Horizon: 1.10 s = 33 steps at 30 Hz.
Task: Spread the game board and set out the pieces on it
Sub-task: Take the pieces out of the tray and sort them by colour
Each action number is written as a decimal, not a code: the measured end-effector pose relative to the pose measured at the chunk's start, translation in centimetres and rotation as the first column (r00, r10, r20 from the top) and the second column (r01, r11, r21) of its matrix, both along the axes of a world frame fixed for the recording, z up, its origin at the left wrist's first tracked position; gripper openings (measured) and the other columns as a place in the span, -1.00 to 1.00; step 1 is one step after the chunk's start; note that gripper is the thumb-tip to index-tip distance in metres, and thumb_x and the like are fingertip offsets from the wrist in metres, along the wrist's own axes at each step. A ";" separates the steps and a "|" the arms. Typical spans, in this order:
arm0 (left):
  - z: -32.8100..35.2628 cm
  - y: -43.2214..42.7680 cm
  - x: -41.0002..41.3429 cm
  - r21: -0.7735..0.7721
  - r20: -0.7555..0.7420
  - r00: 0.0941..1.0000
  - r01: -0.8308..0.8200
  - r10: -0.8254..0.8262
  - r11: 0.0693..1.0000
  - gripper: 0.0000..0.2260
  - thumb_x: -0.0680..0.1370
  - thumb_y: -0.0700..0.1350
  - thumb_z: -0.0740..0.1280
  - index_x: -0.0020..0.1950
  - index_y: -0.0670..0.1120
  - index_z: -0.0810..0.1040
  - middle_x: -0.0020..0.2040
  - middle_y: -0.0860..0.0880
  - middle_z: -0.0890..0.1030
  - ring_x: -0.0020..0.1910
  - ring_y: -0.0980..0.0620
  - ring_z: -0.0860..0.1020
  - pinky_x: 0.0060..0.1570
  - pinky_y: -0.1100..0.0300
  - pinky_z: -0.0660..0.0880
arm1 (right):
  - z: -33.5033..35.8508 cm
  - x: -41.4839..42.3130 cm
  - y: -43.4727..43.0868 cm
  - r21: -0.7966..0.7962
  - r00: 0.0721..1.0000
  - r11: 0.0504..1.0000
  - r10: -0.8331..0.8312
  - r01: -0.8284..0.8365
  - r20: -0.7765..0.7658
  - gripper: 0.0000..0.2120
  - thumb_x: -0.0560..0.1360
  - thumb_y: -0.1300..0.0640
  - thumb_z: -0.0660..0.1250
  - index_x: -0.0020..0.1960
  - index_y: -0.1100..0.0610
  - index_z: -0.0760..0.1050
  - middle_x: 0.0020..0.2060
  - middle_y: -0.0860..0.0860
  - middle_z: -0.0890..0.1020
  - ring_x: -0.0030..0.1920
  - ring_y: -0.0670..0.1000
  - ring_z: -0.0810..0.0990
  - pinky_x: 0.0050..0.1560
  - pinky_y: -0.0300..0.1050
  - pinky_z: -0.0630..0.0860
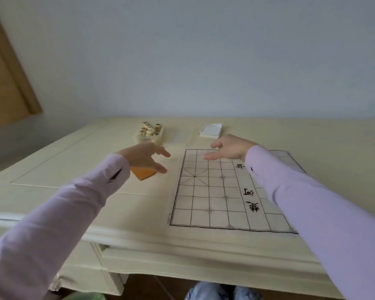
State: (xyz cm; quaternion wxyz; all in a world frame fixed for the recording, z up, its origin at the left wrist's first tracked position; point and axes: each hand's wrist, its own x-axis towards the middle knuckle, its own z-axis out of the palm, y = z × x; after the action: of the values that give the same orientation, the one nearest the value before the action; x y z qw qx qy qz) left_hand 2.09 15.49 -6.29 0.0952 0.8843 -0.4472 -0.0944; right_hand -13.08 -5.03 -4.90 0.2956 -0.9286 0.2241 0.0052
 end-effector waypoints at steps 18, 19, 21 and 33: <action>-2.3 3.4 7.5 -0.134 0.192 0.951 -0.219 0.242 0.966 -0.69 0.59 -0.12 0.26 0.33 0.04 0.49 0.27 -0.03 0.52 0.25 -0.05 0.44 0.18 0.15 0.36 | -0.1 14.7 7.4 0.608 0.913 0.790 -0.305 0.085 0.269 -0.83 0.47 0.43 0.26 -0.22 0.21 0.43 -0.28 0.12 0.48 -0.31 0.09 0.52 -0.06 -0.02 0.59; -2.4 3.1 8.1 -0.135 0.197 0.945 -0.238 0.262 0.962 -0.67 0.59 -0.17 0.24 0.35 0.02 0.47 0.28 -0.05 0.51 0.24 -0.06 0.45 0.17 0.14 0.38 | -0.1 15.6 7.5 0.567 0.920 0.820 -0.283 0.084 0.273 -0.79 0.47 0.41 0.28 -0.27 0.17 0.40 -0.24 0.12 0.51 -0.27 0.10 0.54 -0.07 -0.03 0.60; -2.6 2.6 9.1 -0.143 0.187 0.937 -0.271 0.295 0.952 -0.64 0.59 -0.22 0.22 0.37 0.00 0.45 0.28 -0.07 0.51 0.23 -0.07 0.48 0.17 0.14 0.41 | -0.1 17.0 7.8 0.518 0.920 0.849 -0.282 0.106 0.272 -0.79 0.45 0.37 0.32 -0.29 0.16 0.40 -0.20 0.12 0.54 -0.26 0.12 0.60 -0.22 -0.15 0.63; -3.2 1.2 12.7 -0.044 0.273 0.932 -0.237 0.240 0.971 -0.80 0.59 -0.18 0.24 0.15 -0.04 0.58 0.12 -0.04 0.57 0.10 -0.05 0.51 -0.03 0.23 0.40 | -2.7 23.2 6.7 0.492 0.897 0.840 -0.378 0.229 0.227 -0.87 0.33 0.37 0.30 -0.28 0.19 0.41 -0.10 0.16 0.62 -0.06 0.21 0.67 -0.01 0.11 0.62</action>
State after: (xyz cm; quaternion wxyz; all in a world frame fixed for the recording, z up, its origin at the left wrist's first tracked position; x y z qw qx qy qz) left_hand 14.80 16.69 -9.49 0.0470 0.9359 -0.3462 0.0446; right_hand 10.13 1.66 -7.58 0.5327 -0.7741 0.3126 -0.1387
